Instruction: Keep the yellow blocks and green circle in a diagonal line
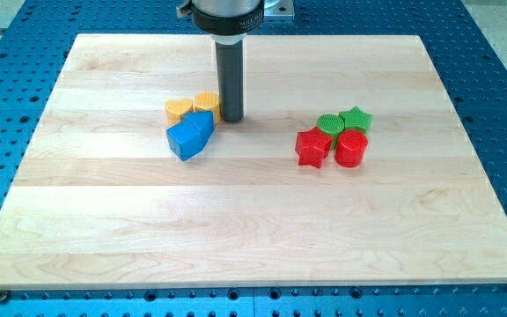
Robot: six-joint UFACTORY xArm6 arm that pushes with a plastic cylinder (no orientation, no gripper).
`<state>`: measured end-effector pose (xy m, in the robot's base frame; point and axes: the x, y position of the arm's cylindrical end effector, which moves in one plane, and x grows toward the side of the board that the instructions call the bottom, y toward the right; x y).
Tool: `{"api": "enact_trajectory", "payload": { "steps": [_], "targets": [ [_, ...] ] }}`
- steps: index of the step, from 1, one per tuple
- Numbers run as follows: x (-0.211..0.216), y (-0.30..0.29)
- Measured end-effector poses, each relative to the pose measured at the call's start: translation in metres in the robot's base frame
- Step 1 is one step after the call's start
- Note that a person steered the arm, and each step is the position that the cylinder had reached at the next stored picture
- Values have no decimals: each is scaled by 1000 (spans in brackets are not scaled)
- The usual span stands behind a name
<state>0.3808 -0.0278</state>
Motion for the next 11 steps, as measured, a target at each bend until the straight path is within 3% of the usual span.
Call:
{"api": "enact_trajectory", "payload": {
  "steps": [4,7,8,9,11],
  "targets": [
    [6,2],
    [-1,189],
    [42,201],
    [57,168],
    [28,64]
  ]
}}
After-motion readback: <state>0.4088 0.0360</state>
